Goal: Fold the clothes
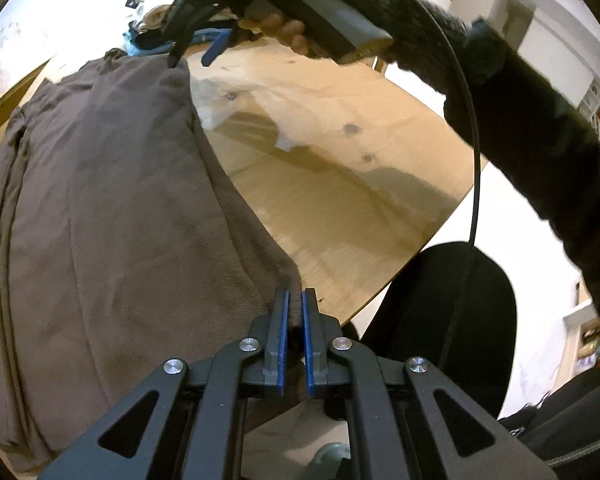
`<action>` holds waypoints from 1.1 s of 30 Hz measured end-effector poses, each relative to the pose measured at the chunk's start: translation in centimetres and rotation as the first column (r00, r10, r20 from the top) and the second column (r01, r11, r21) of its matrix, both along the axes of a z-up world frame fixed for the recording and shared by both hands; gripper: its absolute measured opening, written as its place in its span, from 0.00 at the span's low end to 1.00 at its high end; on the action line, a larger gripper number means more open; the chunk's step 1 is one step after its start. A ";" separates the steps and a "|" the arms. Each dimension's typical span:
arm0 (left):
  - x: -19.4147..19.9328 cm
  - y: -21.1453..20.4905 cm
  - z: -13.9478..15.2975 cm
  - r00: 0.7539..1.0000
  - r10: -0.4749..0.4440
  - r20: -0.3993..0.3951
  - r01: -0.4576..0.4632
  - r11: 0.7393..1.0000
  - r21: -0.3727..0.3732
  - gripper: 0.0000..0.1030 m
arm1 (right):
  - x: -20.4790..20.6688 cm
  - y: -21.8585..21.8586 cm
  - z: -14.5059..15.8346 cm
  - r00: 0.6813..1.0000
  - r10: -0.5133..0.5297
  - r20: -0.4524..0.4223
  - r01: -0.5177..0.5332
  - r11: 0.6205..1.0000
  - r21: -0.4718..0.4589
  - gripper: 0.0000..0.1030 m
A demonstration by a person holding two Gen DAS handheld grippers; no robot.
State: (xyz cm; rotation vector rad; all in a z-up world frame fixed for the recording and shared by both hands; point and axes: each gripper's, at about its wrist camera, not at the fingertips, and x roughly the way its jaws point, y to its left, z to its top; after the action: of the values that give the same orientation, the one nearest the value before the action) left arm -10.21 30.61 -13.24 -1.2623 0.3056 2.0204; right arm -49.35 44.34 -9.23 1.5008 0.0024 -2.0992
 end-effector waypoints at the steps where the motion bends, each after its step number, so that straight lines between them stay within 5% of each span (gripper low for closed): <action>1: 0.0 -0.1 0.2 1.000 0.002 -0.010 -0.002 1.000 0.000 0.05 | 0.0 0.0 0.0 1.000 0.002 0.000 -0.002 1.000 -0.002 0.41; 6: 0.6 -0.4 1.2 0.996 0.029 -0.082 -0.030 1.000 -0.010 0.12 | 0.3 -0.4 0.1 1.000 0.013 0.003 -0.013 1.000 0.002 0.42; 8: 1.0 -0.3 1.3 0.991 0.040 -0.128 -0.046 0.998 -0.044 0.37 | 0.5 -0.6 0.1 1.000 0.017 0.007 -0.017 1.000 0.002 0.42; 9: 1.3 -0.2 1.3 0.987 0.046 -0.151 -0.055 0.997 -0.060 0.38 | 0.7 -0.6 0.1 1.000 0.019 0.009 -0.019 1.000 0.002 0.42; 21: 1.3 1.7 -0.4 0.989 0.009 -0.148 -0.027 0.993 -0.118 0.37 | 0.7 -0.3 0.1 1.000 0.008 0.022 -0.008 1.000 0.006 0.44; 22: 1.0 1.7 -0.7 0.991 0.008 -0.131 -0.022 0.994 -0.111 0.36 | 0.6 -0.2 0.0 1.000 0.003 0.026 -0.003 1.000 0.005 0.44; 25: 0.4 1.3 -0.8 0.992 0.013 -0.125 -0.024 0.996 -0.080 0.10 | 0.1 -0.1 -0.3 0.999 -0.010 0.035 0.010 1.000 0.004 0.44; 33: -0.2 0.0 -0.3 0.998 0.035 -0.060 -0.033 0.999 0.035 0.06 | -0.8 -1.0 -1.2 0.999 -0.014 0.030 0.014 1.000 -0.026 0.44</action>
State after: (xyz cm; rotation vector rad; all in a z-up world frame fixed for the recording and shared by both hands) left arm -10.42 30.58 -13.53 -1.1949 0.2786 2.0872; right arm -50.18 43.38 -10.45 1.5206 -0.0466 -2.0799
